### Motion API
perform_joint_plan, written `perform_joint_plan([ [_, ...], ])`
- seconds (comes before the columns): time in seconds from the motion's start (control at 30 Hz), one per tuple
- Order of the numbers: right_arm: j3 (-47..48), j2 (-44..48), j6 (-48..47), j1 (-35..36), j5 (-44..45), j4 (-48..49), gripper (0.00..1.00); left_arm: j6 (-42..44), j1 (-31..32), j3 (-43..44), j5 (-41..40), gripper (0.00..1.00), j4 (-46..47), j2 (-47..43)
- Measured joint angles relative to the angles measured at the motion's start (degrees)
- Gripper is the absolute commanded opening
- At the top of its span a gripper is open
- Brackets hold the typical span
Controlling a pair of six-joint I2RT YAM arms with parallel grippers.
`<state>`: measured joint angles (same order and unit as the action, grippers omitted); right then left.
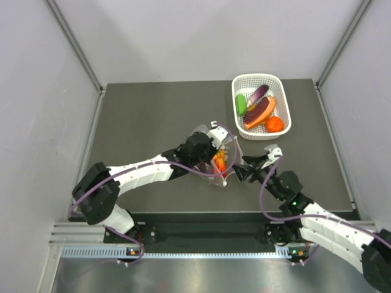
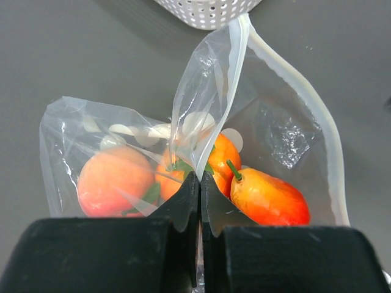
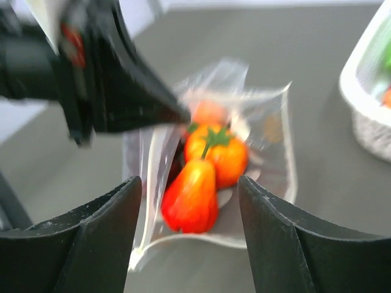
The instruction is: Open the zip-top bag and remove the fake food
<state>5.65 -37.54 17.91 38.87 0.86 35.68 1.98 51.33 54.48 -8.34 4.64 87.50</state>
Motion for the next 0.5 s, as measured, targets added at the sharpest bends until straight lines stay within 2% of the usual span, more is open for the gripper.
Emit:
perform_joint_plan([
  [0.23, 3.2, -18.0, -1.0, 3.5, -2.8, 0.3, 0.63, -0.8, 0.0, -3.8, 1.3, 0.0, 3.2, -2.5],
  [0.5, 7.5, -28.5, -1.0, 4.9, -2.9, 5.4, 0.63, -1.2, 0.0, -7.4, 2.1, 0.0, 5.8, -4.5],
])
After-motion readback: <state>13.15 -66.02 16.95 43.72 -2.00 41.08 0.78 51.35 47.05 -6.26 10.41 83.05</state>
